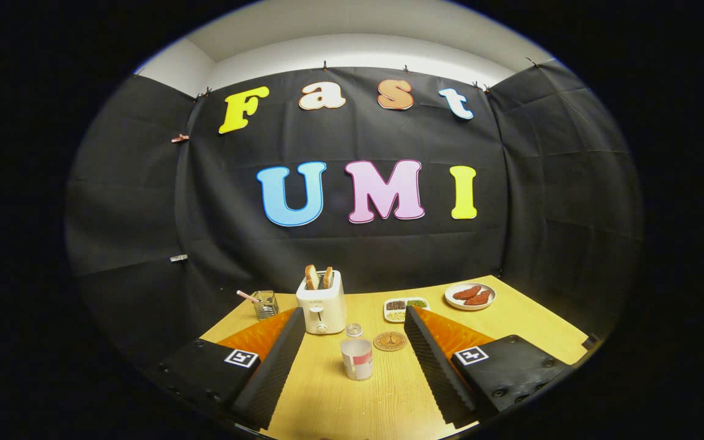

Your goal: Take the bottle from table, then pour the juice into the cup, finally place the bottle on the coaster

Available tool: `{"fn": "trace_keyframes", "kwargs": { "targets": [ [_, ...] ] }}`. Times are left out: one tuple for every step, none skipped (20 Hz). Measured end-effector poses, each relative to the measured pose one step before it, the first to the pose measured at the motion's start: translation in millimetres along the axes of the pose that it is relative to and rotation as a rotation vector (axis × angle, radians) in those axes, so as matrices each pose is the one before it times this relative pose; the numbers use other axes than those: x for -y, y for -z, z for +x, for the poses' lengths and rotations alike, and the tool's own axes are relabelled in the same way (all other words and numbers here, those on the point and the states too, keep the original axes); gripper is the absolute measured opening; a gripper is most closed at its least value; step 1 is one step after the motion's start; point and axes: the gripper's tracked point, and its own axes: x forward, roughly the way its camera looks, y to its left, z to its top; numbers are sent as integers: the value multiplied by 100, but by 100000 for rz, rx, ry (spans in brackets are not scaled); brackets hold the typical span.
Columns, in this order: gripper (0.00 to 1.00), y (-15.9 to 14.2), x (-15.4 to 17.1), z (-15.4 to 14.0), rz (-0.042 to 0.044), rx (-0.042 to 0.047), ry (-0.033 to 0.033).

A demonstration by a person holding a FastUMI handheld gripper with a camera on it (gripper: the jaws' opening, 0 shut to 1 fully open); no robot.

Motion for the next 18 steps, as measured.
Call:
{"fn": "trace_keyframes", "kwargs": {
  "targets": [
    [100,597,-147,329,-252,-568,1320],
    [100,586,-136,478,-448,-641,1230],
    [100,758,-120,442,-485,-826,1109],
    [100,693,-234,480,-290,-953,756],
    [100,776,-249,554,-263,-1081,573],
    [100,636,-219,618,-380,-866,692],
    [100,513,-181,605,-420,-880,872],
    [100,676,-221,734,-96,-1182,956],
    [100,610,-105,746,680,-868,801],
    [100,455,-232,763,1051,-368,297],
    [100,496,-256,789,690,22,313],
    [100,697,-352,847,598,-75,-268],
    [100,740,-324,747,487,-310,-484],
    [100,764,-155,698,-17,-403,94],
    [100,778,86,772,-238,-280,388],
    [100,713,18,713,11,-351,186],
    [100,804,135,708,394,-890,473],
    [100,665,329,663,93,-582,1526]
  ]
}}
